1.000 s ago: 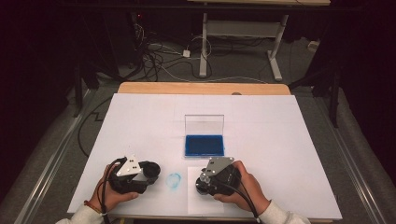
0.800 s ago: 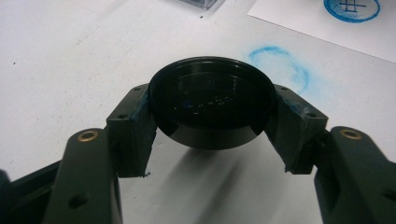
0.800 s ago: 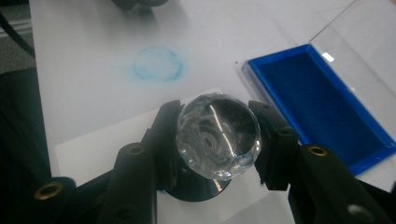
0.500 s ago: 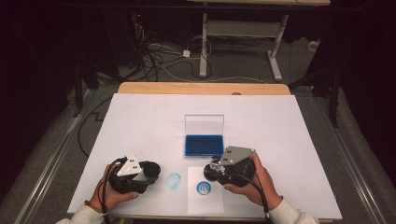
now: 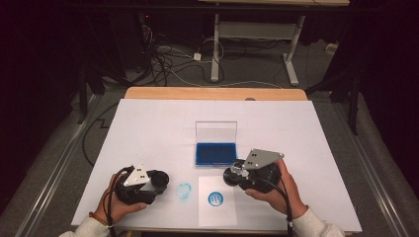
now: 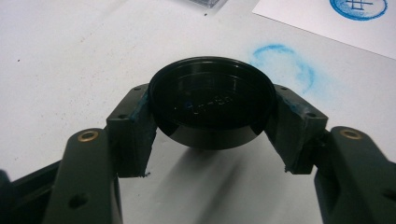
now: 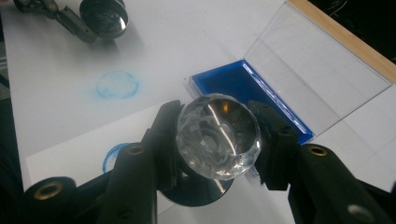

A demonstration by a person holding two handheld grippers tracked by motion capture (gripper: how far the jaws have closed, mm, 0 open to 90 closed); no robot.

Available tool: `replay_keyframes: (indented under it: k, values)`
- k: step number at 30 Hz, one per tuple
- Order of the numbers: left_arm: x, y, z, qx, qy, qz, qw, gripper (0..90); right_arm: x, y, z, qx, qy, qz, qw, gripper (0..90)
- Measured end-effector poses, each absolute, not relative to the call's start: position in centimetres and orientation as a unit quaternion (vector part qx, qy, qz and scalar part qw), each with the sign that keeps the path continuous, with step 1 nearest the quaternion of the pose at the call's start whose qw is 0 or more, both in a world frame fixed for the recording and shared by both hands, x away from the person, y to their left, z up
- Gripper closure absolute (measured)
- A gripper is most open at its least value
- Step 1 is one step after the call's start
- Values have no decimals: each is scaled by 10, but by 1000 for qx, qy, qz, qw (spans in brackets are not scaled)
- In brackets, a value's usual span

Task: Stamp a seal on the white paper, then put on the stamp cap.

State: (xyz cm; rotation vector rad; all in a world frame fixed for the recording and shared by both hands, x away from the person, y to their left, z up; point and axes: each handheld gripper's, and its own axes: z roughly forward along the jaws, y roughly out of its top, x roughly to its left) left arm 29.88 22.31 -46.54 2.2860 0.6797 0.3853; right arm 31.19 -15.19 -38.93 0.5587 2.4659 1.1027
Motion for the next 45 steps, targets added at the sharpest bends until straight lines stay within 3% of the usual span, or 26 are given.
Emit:
replay_keyframes:
  k: [45]
  values:
    - [300, 225, -467, 885, 266, 141, 355, 368, 323, -193, -367, 245, 840, 426, 232, 574]
